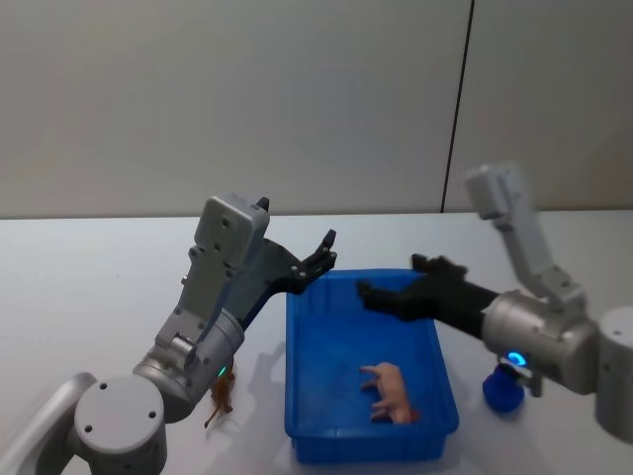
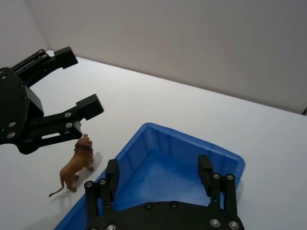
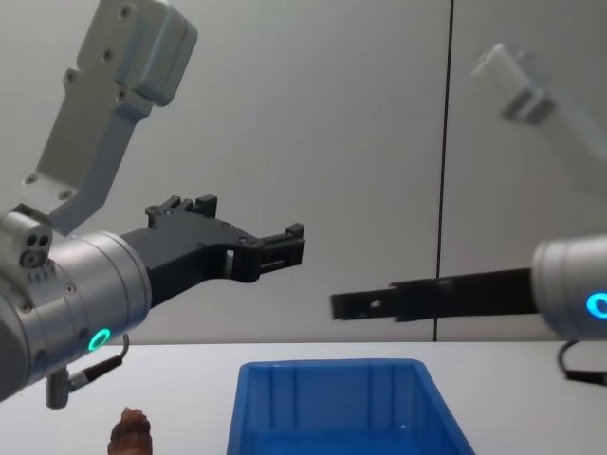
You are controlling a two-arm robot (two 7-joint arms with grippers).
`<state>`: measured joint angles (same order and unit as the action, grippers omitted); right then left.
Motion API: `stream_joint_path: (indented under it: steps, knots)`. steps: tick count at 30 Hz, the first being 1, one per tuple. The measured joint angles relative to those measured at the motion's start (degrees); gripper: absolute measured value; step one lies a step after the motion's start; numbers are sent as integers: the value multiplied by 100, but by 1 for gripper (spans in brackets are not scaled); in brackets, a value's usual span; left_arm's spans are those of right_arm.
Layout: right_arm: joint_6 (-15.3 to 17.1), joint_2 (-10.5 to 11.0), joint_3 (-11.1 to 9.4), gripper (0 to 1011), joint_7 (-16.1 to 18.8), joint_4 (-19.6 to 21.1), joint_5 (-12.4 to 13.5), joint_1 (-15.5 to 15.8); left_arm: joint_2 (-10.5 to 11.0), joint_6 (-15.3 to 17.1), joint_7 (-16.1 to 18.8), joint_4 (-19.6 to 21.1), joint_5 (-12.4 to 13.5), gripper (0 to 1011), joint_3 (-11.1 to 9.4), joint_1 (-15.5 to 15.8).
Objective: Pick up the two dolls from the table and place them into the box.
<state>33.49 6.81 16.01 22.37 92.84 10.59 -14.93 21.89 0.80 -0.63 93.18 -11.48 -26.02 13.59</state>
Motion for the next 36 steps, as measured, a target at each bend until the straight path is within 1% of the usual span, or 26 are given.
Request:
stream_joint_path:
  steps: [1,4,7,10,12,14,15,17,19,20,22,23,24,27,30,36]
  knots:
    - [-89,63,-49,1001,-36,74,54,57,0,0,0,0,0,1001,0,0]
    - [-212,185,-142,1001,-107,209,153,178,0,0,0,0,0,1001,0,0]
    - [-391,414,-310,1001,-249,489,351,457,0,0,0,0,0,1001,0,0]
    - [-453,534,-390,1001,-313,642,443,621,0,0,0,0,0,1001,0,0]
    - [-521,670,-476,1001,-410,827,568,832,0,0,0,0,0,1001,0,0]
    - [-544,743,-522,1001,-461,931,627,954,0,0,0,0,0,1001,0,0]
    - [-568,817,-565,1001,-518,1041,699,1090,0,0,0,0,0,1001,0,0]
    - [-581,916,-622,1001,-607,1178,781,1268,0,0,0,0,0,1001,0,0]
    - [-583,941,-636,1001,-637,1215,810,1317,0,0,0,0,0,1001,0,0]
    - [-584,1016,-676,1001,-713,1320,876,1466,0,0,0,0,0,1001,0,0]
    - [-583,1099,-722,1001,-788,1430,937,1634,0,0,0,0,0,1001,0,0]
    - [-583,1099,-722,1001,-788,1430,937,1634,0,0,0,0,0,1001,0,0]
    - [-575,1138,-743,1001,-841,1489,966,1713,0,0,0,0,0,1001,0,0]
    - [-550,1190,-770,1001,-907,1553,995,1813,0,0,0,0,0,1001,0,0]
    - [-474,1262,-805,1001,-1028,1643,1020,1957,0,0,0,0,0,1001,0,0]
    - [-300,1316,-846,1001,-1268,1708,1037,2110,0,0,0,0,0,1001,0,0]
